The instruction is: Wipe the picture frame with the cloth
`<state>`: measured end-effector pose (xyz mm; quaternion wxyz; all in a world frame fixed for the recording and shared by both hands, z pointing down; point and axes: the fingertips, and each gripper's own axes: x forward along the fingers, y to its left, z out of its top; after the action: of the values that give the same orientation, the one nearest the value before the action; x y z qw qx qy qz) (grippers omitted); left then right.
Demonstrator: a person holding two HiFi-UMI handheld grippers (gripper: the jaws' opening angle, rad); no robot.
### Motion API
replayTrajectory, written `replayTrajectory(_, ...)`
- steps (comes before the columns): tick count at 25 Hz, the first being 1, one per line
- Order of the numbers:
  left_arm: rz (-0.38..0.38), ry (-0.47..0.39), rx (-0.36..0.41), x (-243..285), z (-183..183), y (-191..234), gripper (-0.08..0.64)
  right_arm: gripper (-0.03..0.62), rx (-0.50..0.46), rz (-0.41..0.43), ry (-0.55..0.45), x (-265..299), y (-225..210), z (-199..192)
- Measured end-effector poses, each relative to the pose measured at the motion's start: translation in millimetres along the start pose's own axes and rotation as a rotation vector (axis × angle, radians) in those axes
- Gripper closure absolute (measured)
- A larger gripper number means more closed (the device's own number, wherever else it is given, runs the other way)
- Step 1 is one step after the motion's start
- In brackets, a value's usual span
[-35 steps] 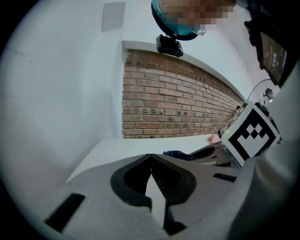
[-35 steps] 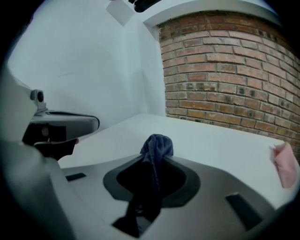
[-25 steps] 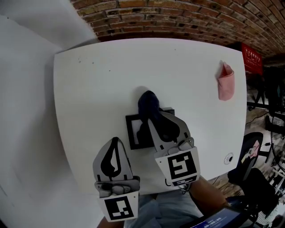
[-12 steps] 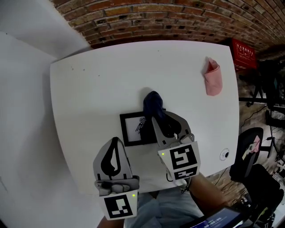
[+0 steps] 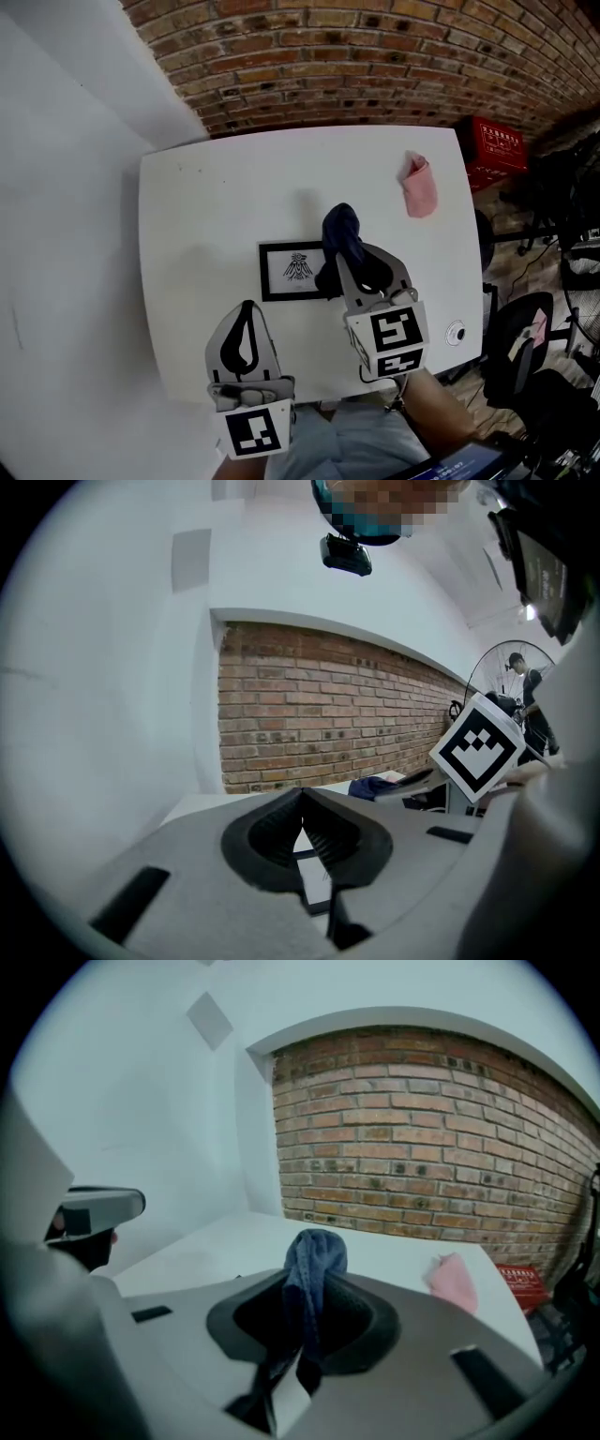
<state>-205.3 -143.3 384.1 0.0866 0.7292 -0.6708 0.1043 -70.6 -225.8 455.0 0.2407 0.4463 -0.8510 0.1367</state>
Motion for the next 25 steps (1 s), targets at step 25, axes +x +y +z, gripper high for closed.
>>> replayTrajectory(25, 0.116, -0.043, 0.003, -59, 22, 34, 0.551, 0.508, -0.042, 0.181, -0.046, -19, 99, 29)
